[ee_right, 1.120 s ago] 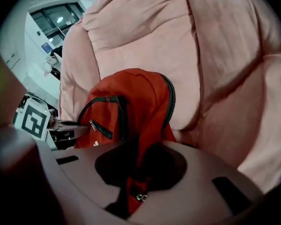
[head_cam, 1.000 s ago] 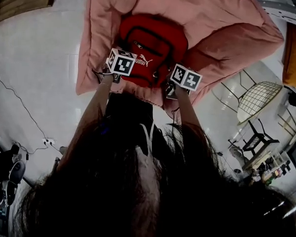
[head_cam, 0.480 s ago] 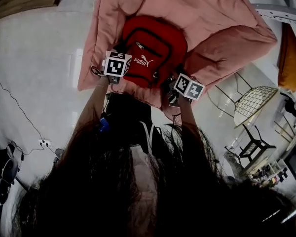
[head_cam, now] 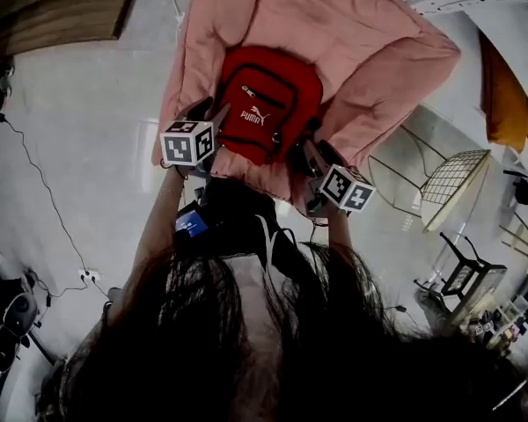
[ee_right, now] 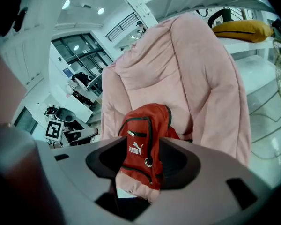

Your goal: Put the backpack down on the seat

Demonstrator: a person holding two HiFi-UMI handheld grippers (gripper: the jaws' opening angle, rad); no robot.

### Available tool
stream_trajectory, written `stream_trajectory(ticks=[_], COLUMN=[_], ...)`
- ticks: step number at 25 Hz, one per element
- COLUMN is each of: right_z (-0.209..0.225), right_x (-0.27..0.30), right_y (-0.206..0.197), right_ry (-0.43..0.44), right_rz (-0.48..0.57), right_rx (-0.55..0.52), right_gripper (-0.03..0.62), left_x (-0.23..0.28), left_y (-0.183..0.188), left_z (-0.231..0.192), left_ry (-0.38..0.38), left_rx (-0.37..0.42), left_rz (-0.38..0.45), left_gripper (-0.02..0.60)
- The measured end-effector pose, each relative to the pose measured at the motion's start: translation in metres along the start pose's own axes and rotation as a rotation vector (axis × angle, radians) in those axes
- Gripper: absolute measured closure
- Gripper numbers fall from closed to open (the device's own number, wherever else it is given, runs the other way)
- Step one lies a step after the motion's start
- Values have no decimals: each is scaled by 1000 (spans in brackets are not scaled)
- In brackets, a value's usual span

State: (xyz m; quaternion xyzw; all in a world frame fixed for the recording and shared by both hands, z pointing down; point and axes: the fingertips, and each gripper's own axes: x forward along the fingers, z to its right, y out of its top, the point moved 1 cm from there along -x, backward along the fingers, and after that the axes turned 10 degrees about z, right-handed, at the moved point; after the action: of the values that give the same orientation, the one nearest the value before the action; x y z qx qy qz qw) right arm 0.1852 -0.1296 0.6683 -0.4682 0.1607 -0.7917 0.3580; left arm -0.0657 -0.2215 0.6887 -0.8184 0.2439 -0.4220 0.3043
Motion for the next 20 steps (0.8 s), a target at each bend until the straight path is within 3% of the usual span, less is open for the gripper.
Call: stream_trajectory(ticks=[6,13,17,20], right_z=[-38,-81,-94,-103], right_x=[-53,-106,-139,-157], right_y=[26,35,29,25], right_ry=[87,200,218,241], right_rz=[92,169,203,225], right_rx=[-60,-193,-216,-227], right_gripper=[376,384,424,462], left_x=[-53,-109,-146,-170], left_y=[40,34,18,14], left_z=[71,155,188,204], left_ry=[-72,-180,-203,-212], left_rx=[57,147,170,145], left_rz=[76,88,96,130], left_gripper=[376,377,377,377])
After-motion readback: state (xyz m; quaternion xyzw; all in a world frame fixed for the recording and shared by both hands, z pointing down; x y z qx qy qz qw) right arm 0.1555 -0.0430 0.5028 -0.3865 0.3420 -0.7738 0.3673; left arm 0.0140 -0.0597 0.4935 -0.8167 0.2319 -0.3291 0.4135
